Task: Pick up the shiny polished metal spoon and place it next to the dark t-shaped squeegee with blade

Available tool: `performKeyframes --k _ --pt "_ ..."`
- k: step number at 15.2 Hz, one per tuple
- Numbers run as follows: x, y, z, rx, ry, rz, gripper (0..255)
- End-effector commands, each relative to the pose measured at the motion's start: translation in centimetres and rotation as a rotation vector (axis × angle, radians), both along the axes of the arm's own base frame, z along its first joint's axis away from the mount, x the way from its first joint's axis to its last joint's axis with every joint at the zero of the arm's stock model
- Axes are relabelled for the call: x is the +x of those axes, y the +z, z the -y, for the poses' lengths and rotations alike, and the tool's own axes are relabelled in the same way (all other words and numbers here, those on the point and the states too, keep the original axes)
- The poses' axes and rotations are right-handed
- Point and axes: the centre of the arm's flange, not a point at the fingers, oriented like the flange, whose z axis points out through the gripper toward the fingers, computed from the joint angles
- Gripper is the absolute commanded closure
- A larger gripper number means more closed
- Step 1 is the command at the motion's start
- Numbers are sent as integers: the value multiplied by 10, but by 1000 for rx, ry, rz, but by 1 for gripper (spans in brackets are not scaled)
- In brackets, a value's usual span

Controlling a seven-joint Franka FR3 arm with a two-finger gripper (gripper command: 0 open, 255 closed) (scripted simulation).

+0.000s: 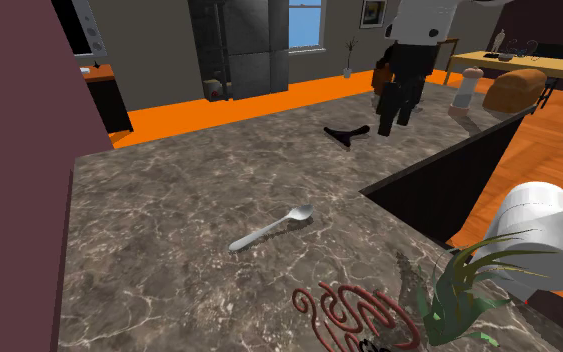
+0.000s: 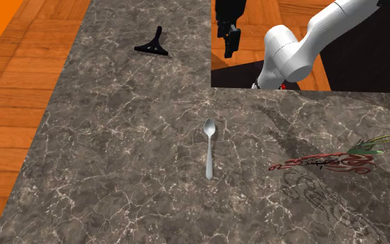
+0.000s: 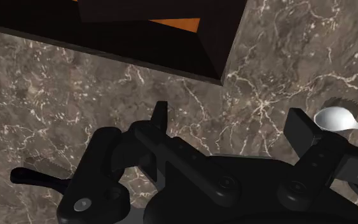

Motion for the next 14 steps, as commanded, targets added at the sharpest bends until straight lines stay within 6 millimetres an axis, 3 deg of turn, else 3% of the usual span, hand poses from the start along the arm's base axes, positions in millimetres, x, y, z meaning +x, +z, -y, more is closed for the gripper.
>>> performKeyframes --k 1,14 --pt "0 0 0 0 0 0 0" --pt "67 -82 -140 6 -176 -106 0"
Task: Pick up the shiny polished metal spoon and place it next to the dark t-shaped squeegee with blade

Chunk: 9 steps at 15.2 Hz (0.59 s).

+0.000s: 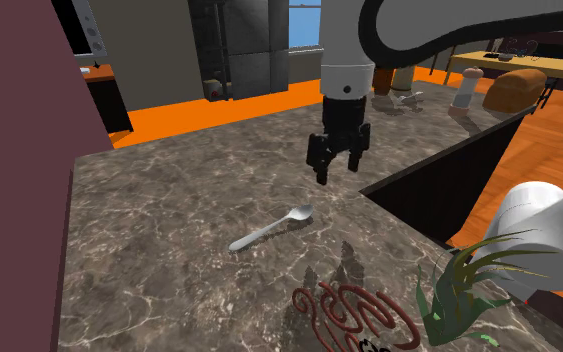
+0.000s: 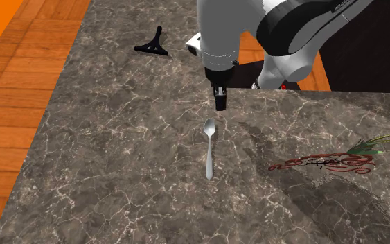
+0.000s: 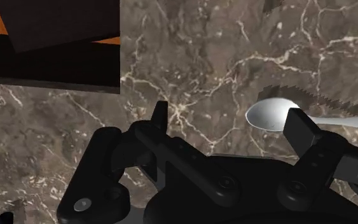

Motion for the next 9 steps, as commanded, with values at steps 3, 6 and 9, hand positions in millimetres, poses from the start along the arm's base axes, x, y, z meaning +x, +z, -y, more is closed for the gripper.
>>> performKeyframes --k 3,6,9 --pt "24 -25 -40 3 -57 -33 0" --pt "36 -39 -60 4 -84 -49 0" --pt "34 -54 -62 4 -84 -49 0"
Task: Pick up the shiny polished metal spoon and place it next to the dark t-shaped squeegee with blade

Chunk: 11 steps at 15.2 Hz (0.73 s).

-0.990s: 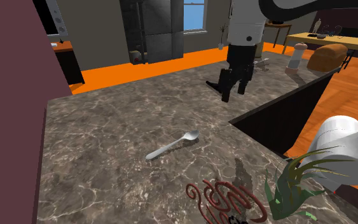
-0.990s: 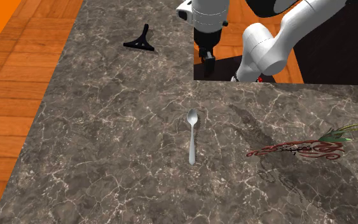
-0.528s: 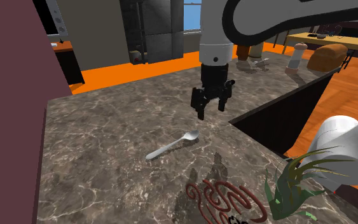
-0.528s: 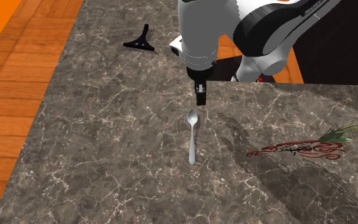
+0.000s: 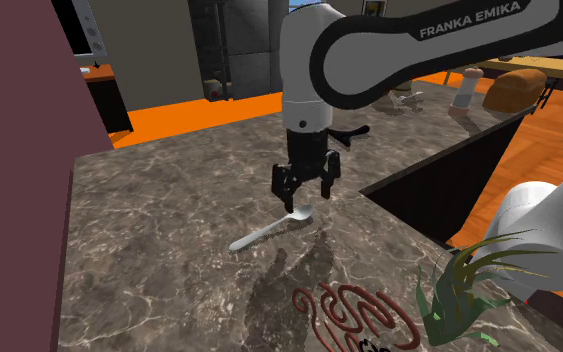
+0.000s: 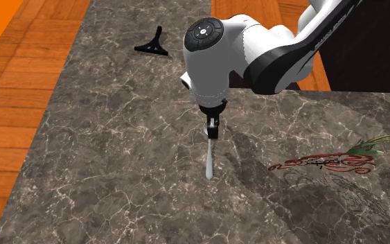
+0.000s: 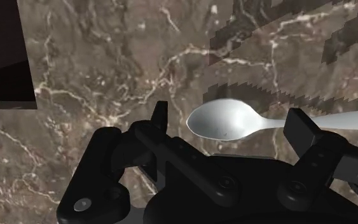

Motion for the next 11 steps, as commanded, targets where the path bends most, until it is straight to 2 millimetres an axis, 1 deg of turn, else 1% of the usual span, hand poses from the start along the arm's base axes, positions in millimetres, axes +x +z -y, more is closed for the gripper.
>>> performKeyframes --k 1,3,4,11 --pt "-1 -10 -1 0 -1 0 0" --pt "-2 -20 -2 0 -1 0 0" --pt "-4 -29 -3 0 -1 0 0" --pt "-4 -29 -3 0 -1 0 0"
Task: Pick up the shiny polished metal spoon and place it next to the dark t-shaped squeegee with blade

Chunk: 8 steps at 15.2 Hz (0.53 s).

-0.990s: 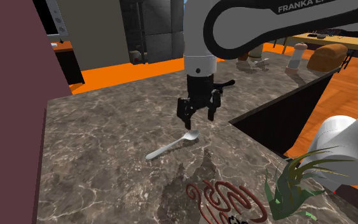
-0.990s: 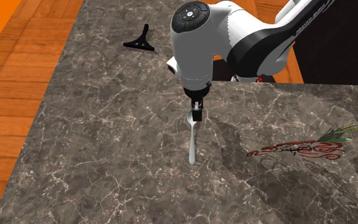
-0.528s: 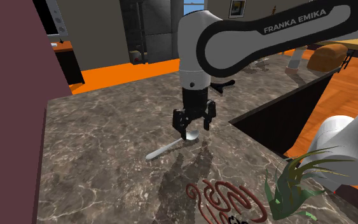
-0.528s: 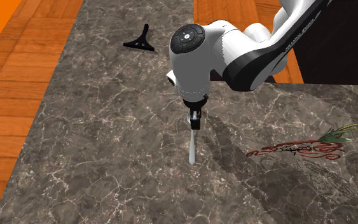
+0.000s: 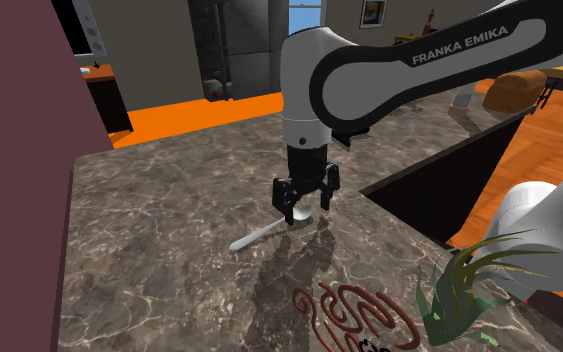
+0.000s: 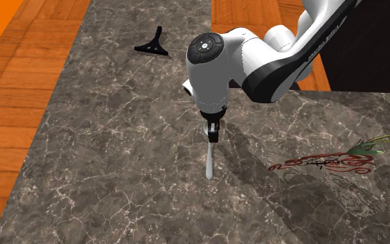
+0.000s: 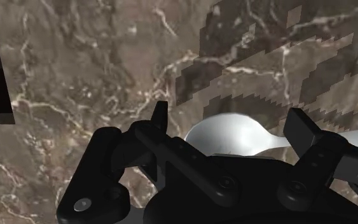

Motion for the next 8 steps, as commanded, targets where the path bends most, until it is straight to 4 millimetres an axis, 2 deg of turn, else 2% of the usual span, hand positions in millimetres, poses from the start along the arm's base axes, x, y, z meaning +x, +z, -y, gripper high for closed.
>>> performKeyframes --k 1,2,8 --pt "0 0 0 0 0 0 0" --pt "0 0 0 0 0 0 255" --pt "0 0 0 0 0 0 255"
